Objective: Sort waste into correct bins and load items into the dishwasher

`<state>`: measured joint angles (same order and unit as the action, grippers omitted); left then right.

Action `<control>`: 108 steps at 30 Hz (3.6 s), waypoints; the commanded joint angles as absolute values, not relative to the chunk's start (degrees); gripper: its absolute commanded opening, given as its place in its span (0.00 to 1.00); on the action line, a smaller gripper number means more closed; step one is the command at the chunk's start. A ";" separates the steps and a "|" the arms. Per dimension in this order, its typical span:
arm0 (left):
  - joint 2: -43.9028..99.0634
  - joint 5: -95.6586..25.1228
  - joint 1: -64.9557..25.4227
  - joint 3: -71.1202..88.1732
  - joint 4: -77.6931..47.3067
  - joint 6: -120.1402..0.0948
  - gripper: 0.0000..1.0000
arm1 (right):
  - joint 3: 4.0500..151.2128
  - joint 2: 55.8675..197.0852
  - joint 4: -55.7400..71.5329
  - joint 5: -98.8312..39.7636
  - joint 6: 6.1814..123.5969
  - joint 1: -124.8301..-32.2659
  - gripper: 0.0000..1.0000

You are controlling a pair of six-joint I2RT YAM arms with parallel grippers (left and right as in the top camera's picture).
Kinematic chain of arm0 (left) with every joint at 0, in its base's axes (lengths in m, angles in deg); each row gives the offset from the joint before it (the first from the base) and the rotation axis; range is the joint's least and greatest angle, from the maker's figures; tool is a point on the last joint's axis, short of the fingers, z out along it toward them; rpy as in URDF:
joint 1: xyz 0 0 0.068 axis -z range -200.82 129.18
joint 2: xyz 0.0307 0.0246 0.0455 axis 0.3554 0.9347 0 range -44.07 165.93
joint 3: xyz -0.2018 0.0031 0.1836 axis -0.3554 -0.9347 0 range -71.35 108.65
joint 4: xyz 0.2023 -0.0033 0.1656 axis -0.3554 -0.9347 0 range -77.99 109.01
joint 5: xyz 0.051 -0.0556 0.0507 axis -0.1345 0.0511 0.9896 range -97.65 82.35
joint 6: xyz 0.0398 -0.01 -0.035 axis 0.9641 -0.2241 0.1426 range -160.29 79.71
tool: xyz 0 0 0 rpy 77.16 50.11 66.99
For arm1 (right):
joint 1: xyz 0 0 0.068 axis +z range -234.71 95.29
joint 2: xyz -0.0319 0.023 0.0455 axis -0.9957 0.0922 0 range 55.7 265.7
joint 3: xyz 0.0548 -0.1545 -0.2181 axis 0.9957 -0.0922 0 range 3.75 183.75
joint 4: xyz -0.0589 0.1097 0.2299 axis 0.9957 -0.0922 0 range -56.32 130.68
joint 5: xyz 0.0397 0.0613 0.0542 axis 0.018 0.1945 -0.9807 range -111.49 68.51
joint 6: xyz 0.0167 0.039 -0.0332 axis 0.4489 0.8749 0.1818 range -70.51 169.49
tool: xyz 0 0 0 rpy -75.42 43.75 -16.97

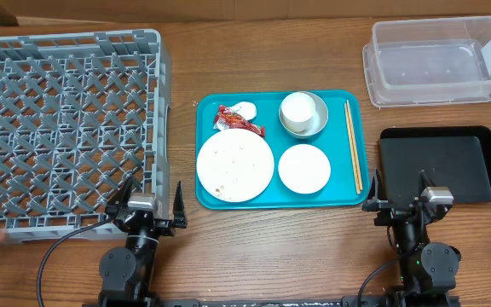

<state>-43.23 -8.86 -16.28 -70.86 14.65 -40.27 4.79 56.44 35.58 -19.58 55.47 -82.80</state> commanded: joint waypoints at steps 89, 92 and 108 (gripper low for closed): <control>-43.75 -8.54 -15.93 -71.08 14.57 -39.60 1.00 | 4.20 55.87 36.02 -19.23 55.23 -82.82 1.00; -43.75 -8.54 -15.93 -71.08 14.57 -39.60 1.00 | 4.20 55.87 36.02 -19.23 55.23 -82.82 1.00; -43.75 -30.11 -15.91 -71.08 22.39 -51.77 1.00 | 4.20 55.87 36.02 -19.23 55.23 -82.82 1.00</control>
<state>-43.23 -17.02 -16.28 -70.86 19.90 -44.80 4.79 56.44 35.58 -19.60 55.45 -82.80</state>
